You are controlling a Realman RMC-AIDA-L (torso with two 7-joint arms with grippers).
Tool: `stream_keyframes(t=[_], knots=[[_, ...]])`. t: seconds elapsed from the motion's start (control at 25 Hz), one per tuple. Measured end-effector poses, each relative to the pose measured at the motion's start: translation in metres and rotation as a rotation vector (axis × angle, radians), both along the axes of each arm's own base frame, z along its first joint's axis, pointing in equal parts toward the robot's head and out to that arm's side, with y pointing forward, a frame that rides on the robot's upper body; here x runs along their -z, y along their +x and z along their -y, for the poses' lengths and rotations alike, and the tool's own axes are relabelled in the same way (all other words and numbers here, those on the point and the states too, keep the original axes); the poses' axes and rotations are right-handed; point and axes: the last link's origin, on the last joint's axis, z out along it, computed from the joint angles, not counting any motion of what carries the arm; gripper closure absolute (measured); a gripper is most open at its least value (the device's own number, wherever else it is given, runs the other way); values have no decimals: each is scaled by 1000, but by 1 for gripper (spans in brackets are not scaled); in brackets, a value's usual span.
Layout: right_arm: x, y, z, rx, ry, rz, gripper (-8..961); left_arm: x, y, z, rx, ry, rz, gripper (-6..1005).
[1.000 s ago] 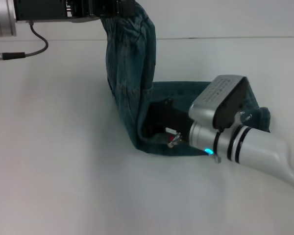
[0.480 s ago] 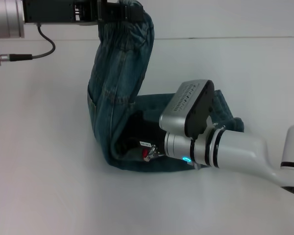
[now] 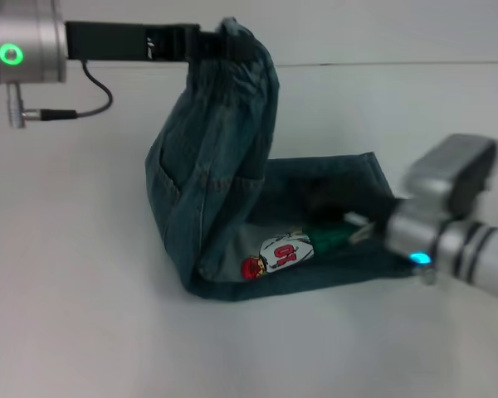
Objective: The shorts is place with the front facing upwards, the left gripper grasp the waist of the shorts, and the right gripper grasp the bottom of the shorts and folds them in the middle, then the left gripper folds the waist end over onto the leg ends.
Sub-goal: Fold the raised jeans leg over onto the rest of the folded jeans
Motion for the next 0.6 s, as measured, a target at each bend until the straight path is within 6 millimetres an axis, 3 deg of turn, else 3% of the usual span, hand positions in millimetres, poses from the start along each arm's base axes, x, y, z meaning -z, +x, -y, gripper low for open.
stream_keyframes(t=[0.28, 0.4, 0.6], knots=[[-75, 42, -9, 133, 304, -176, 946, 31, 15, 0, 45, -3, -30, 872], [-94, 50, -7, 152, 396, -226, 947, 53, 24, -1, 69, 4, -71, 856], [-108, 59, -4, 183, 473, -267, 947, 95, 31, 0, 94, -32, -135, 830]])
